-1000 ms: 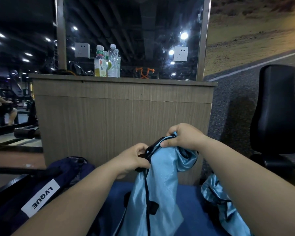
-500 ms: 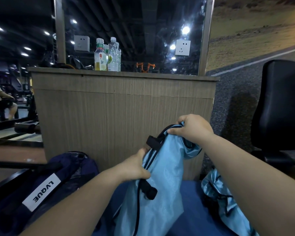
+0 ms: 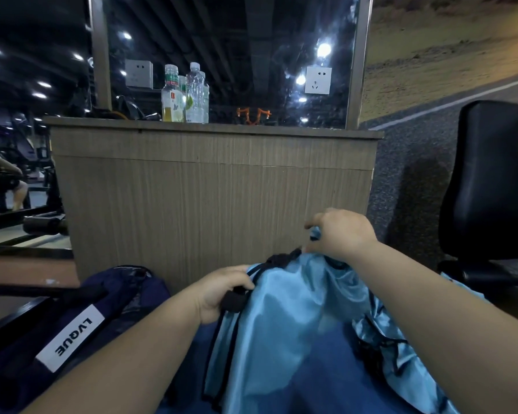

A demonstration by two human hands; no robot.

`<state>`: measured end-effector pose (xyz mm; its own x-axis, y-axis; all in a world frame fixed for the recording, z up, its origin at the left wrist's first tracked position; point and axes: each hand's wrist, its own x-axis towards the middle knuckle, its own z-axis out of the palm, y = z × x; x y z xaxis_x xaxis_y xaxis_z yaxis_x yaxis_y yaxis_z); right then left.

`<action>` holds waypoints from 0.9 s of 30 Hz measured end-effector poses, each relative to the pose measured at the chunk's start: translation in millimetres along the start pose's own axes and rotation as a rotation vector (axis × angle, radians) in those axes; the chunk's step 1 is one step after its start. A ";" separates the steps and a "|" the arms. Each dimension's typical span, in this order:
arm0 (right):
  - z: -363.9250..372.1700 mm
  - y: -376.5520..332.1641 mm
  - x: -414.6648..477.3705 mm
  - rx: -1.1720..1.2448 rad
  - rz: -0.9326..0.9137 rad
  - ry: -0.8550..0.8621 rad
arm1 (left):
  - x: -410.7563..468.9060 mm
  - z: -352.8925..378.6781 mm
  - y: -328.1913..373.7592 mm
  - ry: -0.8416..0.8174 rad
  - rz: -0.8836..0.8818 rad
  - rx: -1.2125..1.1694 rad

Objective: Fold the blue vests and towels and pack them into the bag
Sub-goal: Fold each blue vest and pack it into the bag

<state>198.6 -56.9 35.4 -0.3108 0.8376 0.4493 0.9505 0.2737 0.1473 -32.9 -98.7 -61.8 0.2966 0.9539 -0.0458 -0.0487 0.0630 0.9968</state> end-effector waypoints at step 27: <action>83.7 -26.1 -57.1 0.849 -0.351 -0.261 | 9.7 39.6 -42.4 0.101 -0.161 -0.375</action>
<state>191.6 -72.3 -67.8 -0.6658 0.6935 0.2752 0.5180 0.6952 -0.4984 9.8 -103.7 -101.9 0.2347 0.9458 -0.2242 -0.3583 0.2986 0.8845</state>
